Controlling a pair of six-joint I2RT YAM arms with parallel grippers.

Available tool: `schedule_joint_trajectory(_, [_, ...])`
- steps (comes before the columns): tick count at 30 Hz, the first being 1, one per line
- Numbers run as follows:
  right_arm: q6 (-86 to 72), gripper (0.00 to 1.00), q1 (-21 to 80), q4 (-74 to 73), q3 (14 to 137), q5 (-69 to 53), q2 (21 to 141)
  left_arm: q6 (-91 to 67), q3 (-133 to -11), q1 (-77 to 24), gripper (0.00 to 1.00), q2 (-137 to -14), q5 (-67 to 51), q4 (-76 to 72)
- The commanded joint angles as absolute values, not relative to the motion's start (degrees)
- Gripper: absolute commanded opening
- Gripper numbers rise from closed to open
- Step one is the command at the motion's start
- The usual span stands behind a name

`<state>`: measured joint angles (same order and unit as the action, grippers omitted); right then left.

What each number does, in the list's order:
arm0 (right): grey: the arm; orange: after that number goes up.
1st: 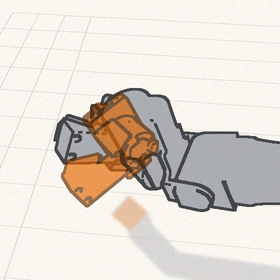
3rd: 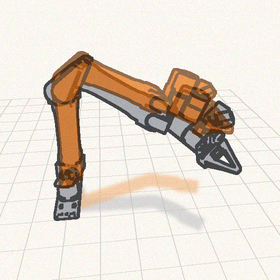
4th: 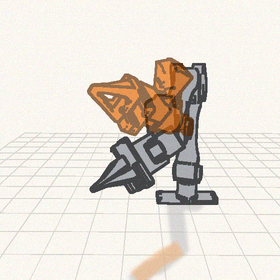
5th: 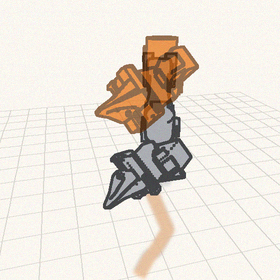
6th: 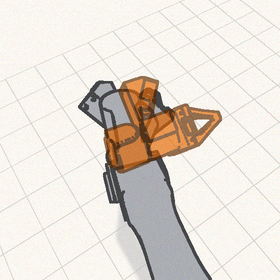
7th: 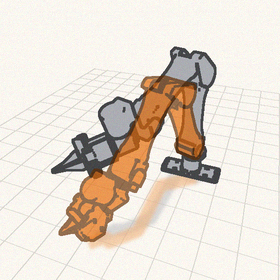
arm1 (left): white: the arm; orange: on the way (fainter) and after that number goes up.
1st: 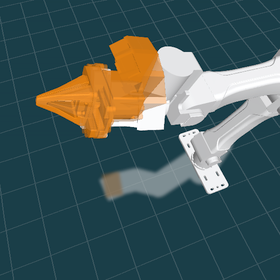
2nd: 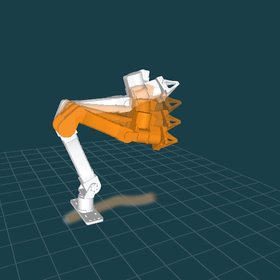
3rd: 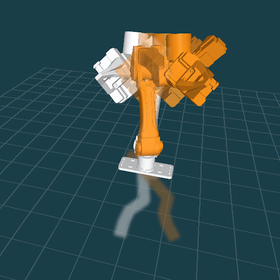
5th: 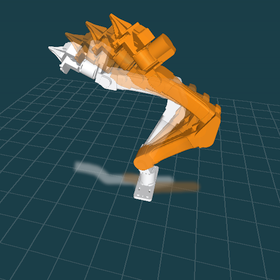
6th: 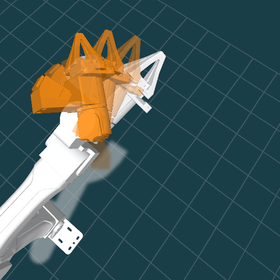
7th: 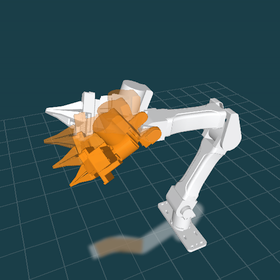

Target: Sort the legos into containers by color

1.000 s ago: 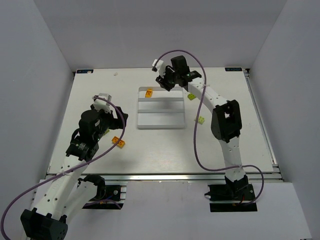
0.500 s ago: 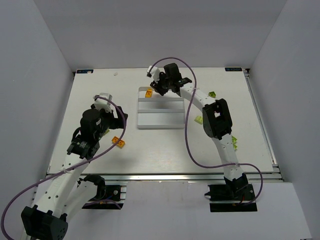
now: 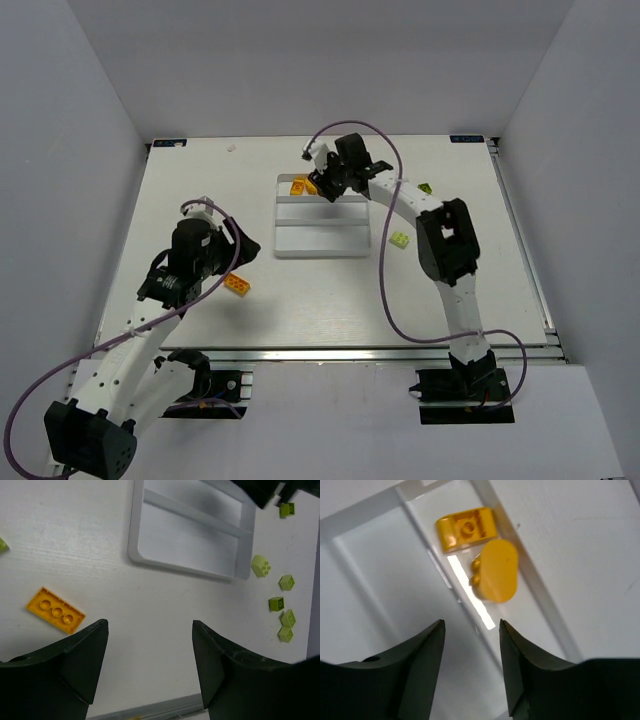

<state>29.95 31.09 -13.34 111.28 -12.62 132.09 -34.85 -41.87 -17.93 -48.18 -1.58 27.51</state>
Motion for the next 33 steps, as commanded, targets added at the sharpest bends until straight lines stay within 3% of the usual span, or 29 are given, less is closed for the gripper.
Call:
schedule_joint_trajectory(1, [22.3,0.52,30.2,-9.8,101.8,-16.9,113.1,-45.7,-44.0,-18.2,0.77,-49.6,-0.9,36.8])
schedule_joint_trajectory(5, [17.6,0.42,29.1,-6.0,79.6,-21.4,95.6,-47.8,-43.2,-18.2,0.72,-56.1,3.0,41.0])
schedule_joint_trajectory(8, [15.4,0.60,28.0,-10.4,71.1,-26.2,83.2,-50.7,-44.3,-18.2,0.70,-61.6,6.7,45.1])
schedule_joint_trajectory(9, [14.9,0.76,27.7,-12.0,69.1,-26.8,80.7,-51.1,-44.6,-18.2,0.71,-62.5,7.5,45.6])
schedule_joint_trajectory(12, [13.9,0.87,26.2,-13.8,61.3,-29.7,72.3,-53.1,-44.6,-18.2,0.73,-63.7,9.5,45.0])
schedule_joint_trajectory(16, [12.2,0.88,24.5,-16.3,56.2,-31.9,65.3,-54.5,-43.9,-18.2,0.80,-66.3,10.5,43.5])
schedule_joint_trajectory(27, [6.5,0.88,21.5,-16.2,47.8,-37.4,51.9,-56.4,-43.7,-18.2,0.80,-79.5,12.7,35.3])
schedule_joint_trajectory(32, [6.2,0.86,20.3,-15.5,45.9,-38.4,49.7,-57.3,-45.1,-18.2,0.69,-83.0,13.6,34.7])
schedule_joint_trajectory(33, [6.3,0.87,20.1,-15.6,45.7,-38.6,49.6,-57.4,-45.5,-18.2,0.62,-83.4,13.3,34.5])
